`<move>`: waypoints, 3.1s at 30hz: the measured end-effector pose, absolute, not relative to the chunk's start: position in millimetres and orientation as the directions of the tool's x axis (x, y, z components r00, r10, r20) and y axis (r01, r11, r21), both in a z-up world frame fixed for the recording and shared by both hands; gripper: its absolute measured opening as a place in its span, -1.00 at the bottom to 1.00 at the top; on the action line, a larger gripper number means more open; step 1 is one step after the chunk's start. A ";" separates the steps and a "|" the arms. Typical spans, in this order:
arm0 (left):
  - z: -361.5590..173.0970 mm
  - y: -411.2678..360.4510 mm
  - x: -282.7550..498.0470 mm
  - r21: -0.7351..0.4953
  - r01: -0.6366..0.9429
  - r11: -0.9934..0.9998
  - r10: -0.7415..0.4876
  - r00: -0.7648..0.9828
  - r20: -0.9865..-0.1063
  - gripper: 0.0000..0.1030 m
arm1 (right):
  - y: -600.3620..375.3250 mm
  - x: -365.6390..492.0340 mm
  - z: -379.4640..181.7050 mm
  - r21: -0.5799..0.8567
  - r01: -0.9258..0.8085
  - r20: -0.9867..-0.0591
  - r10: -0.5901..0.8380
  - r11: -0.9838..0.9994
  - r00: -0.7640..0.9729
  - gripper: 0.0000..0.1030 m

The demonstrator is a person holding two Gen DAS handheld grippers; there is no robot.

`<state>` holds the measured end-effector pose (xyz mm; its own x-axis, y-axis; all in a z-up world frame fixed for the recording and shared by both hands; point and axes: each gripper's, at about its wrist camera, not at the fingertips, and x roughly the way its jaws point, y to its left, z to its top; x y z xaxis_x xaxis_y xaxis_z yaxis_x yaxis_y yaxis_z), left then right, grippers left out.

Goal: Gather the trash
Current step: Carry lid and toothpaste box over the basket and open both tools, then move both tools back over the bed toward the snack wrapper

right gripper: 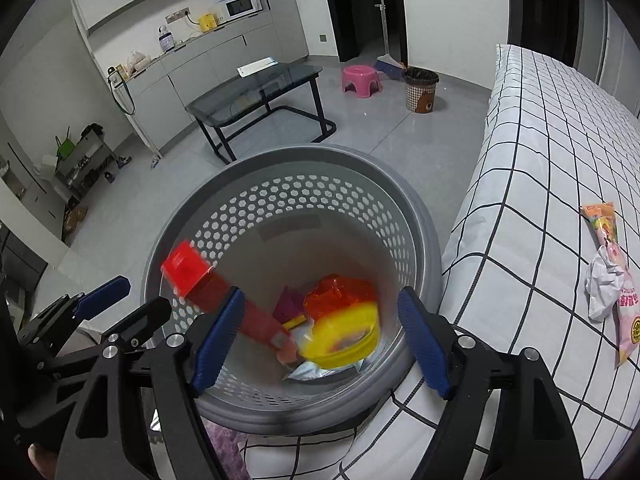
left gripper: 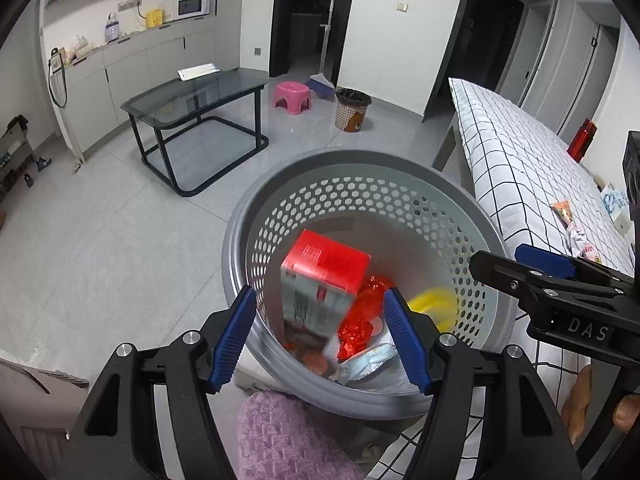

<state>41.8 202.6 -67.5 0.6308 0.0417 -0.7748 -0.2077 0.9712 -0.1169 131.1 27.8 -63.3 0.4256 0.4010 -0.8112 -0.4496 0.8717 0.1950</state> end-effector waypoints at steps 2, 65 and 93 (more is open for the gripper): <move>-67.5 203.3 40.5 -0.115 -0.211 0.971 0.045 0.630 -0.775 0.26 | 27.2 130.3 -63.6 0.196 -0.449 -0.811 0.401 0.872 0.425 0.46; -23.1 37.7 91.8 -0.089 -0.044 0.995 -0.033 0.704 -0.710 0.78 | -198.4 134.5 -44.3 0.094 -0.156 -0.814 0.166 0.983 0.556 0.46; -30.4 8.7 105.3 -0.050 -0.020 0.999 -0.023 0.676 -0.737 0.79 | -189.1 164.8 -56.9 0.084 -0.208 -0.819 0.187 0.974 0.543 -0.39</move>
<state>105.3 8.7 -30.4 0.6757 -0.0231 -0.7368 -0.0201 0.9986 -0.0497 164.8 -189.1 -56.9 0.5425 0.1866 -0.8190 -0.2084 0.9744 0.0840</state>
